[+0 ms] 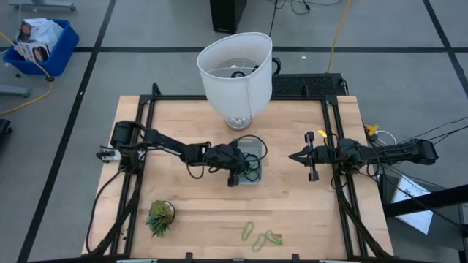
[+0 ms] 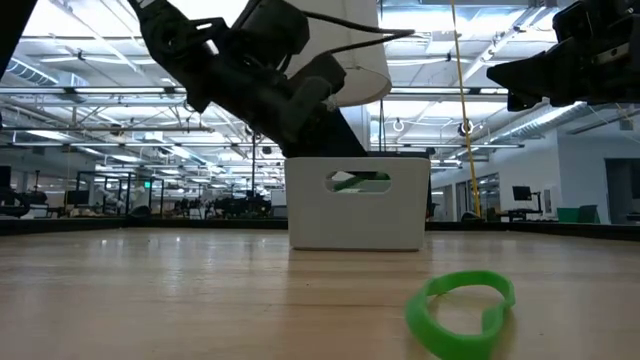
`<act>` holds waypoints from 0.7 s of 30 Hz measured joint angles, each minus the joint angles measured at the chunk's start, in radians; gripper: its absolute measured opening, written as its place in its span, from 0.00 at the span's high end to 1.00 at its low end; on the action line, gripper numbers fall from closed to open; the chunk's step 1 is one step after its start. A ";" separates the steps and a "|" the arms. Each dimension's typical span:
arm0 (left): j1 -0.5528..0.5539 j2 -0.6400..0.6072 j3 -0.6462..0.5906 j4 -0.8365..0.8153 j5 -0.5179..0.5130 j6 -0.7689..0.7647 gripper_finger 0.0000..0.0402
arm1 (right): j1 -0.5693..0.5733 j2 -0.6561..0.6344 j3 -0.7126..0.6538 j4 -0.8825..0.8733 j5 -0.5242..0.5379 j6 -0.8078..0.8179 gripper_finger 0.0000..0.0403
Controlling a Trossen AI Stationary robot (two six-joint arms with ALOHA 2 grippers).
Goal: Pick and place rubber bands into bin
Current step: Put the green rubber band into the gray bin
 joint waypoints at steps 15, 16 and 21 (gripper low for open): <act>-0.005 -0.085 -0.001 -0.091 -0.002 0.086 0.39 | 0.000 0.010 0.000 0.000 -0.003 0.004 1.00; -0.007 -0.108 -0.001 -0.114 -0.003 0.106 0.39 | 0.000 0.012 0.000 -0.002 -0.003 0.004 1.00; -0.043 -0.256 -0.006 -0.279 -0.020 0.235 0.48 | 0.000 0.018 0.000 -0.001 -0.003 0.027 1.00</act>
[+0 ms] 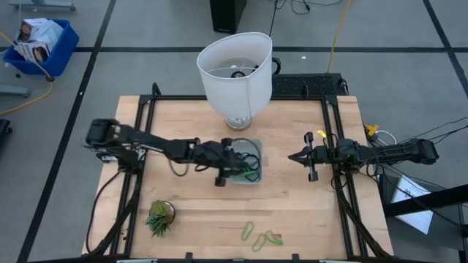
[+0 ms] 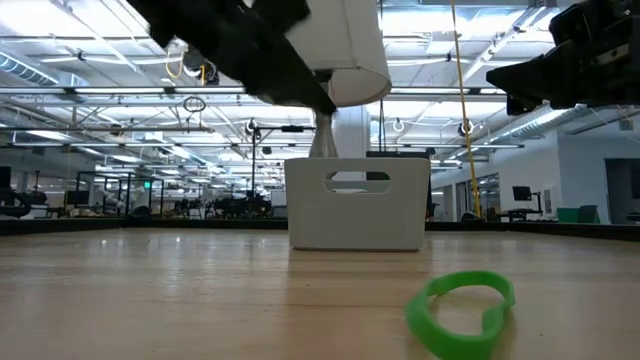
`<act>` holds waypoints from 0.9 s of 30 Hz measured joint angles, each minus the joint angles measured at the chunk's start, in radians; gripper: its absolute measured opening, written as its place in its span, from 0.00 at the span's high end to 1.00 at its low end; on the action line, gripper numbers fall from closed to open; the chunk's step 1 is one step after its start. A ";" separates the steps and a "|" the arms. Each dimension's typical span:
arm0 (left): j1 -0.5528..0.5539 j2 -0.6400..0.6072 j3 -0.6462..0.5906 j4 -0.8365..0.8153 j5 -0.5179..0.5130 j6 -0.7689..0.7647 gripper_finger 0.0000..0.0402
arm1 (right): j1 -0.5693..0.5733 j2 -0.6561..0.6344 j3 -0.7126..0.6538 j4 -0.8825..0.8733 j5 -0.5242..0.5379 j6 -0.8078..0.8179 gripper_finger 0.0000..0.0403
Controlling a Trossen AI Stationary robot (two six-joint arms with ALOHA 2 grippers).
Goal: Pick and place rubber bands into bin
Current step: Put the green rubber band into the gray bin
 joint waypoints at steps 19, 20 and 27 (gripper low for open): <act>-0.052 -0.638 -0.652 0.570 0.088 0.041 0.98 | 0.002 0.000 0.000 0.002 -0.002 0.035 1.00; -0.053 -0.663 -0.689 0.598 0.083 0.041 0.99 | 0.002 0.000 0.000 0.002 -0.002 0.034 1.00; -0.037 -0.805 -0.850 0.688 0.039 0.081 0.99 | 0.002 0.000 0.000 0.008 -0.001 -0.008 1.00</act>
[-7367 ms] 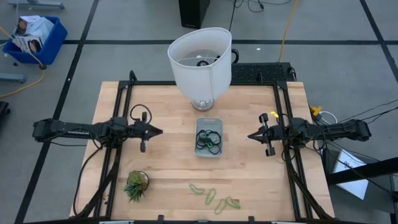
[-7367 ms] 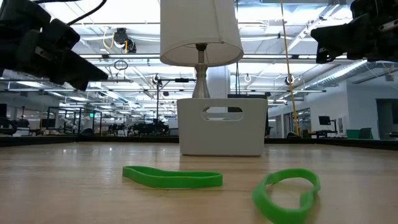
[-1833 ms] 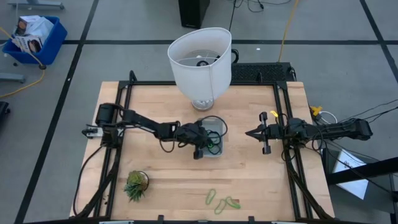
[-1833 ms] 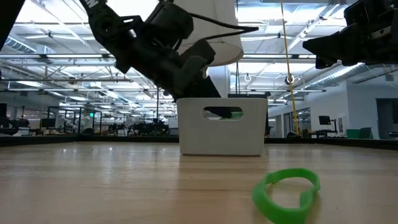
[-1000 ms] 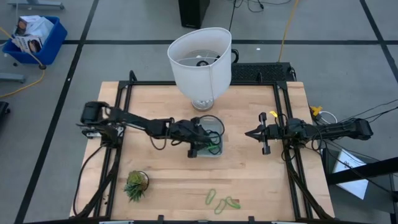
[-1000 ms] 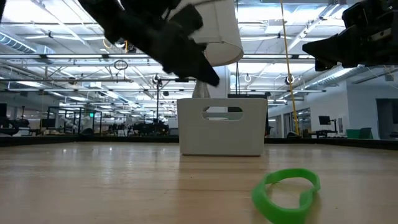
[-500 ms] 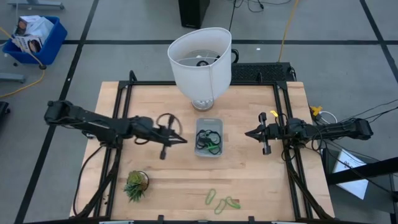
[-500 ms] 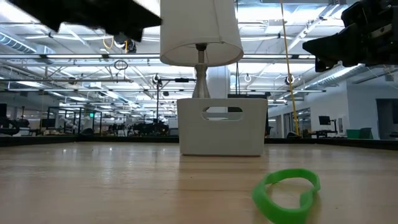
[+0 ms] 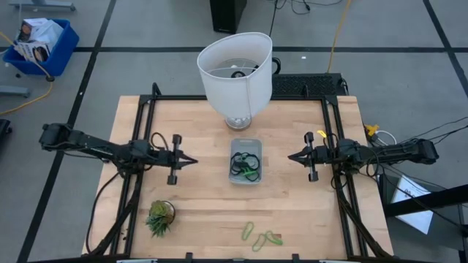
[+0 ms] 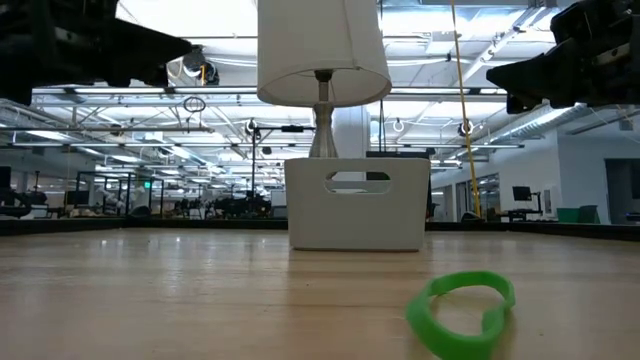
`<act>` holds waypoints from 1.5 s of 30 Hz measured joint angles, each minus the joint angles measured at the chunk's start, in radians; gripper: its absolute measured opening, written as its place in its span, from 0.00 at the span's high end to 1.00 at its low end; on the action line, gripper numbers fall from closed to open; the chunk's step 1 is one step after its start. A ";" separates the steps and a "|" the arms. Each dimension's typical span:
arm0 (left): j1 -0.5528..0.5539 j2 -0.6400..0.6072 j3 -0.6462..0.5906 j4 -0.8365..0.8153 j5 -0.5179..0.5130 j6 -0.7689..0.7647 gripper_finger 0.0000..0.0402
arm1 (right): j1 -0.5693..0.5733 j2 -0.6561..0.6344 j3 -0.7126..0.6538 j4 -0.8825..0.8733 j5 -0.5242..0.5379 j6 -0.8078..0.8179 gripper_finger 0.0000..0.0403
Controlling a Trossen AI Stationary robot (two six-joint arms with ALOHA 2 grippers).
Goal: Pick and place rubber bands into bin
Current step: Put the green rubber band into the gray bin
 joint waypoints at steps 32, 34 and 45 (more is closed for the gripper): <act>0.114 -0.401 0.000 -0.509 0.101 0.101 0.99 | 0.000 0.041 0.000 -0.008 0.005 -0.002 1.00; 0.114 -0.401 0.000 -0.508 0.102 0.100 1.00 | 0.000 0.045 0.000 -0.007 0.005 -0.001 1.00; 0.114 -0.401 0.000 -0.455 0.102 0.035 0.96 | 0.113 0.180 0.115 0.062 0.028 0.020 0.92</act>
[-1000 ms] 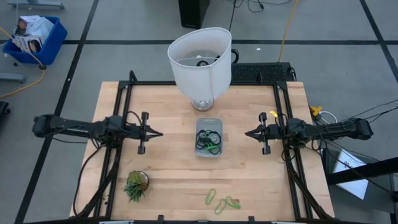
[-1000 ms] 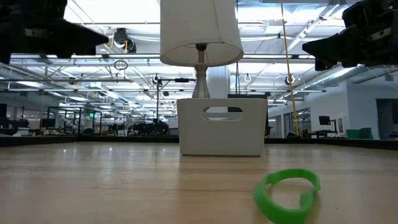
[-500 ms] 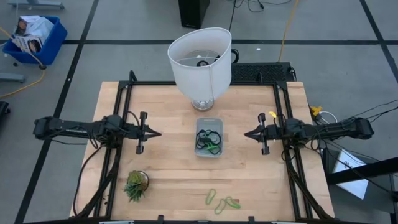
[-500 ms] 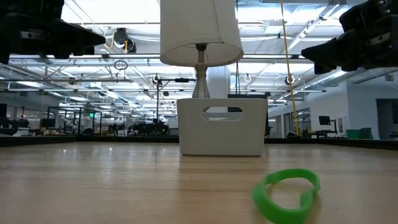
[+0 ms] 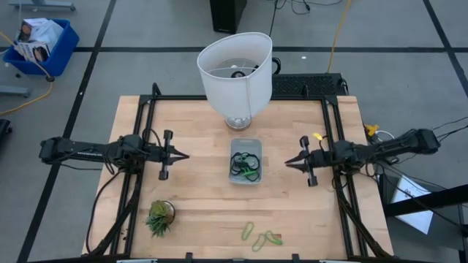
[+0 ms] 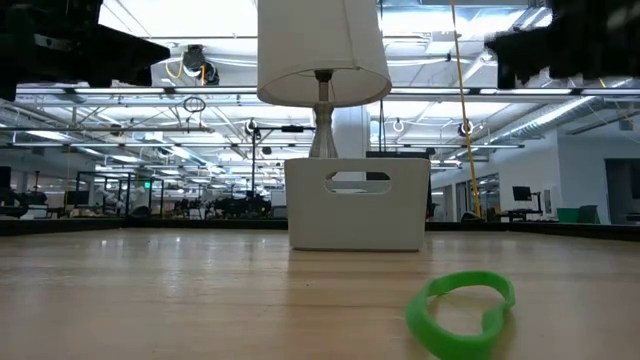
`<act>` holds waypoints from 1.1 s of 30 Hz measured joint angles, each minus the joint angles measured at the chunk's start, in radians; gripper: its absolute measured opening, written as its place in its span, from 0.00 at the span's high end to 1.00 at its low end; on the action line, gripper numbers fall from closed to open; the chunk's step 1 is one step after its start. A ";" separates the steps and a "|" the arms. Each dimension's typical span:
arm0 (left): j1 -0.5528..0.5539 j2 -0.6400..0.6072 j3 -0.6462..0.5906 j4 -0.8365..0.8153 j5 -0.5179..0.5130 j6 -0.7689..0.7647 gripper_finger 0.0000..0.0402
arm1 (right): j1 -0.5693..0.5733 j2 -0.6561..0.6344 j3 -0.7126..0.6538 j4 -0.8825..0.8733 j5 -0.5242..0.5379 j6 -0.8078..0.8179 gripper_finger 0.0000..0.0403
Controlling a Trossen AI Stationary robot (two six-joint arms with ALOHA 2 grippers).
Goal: Pick and place rubber bands into bin
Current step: Put the green rubber band into the gray bin
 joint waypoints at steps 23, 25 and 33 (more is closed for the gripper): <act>0.000 0.003 0.000 -0.056 -0.034 -0.080 0.92 | 0.577 0.994 0.849 -0.657 0.181 0.625 0.46; 0.000 0.003 0.000 -0.055 -0.034 -0.079 0.92 | 0.612 1.045 0.902 -0.690 0.183 0.690 0.46; 0.000 0.003 0.000 -0.028 -0.035 -0.072 0.92 | 0.673 1.205 1.017 -0.829 0.209 0.897 0.46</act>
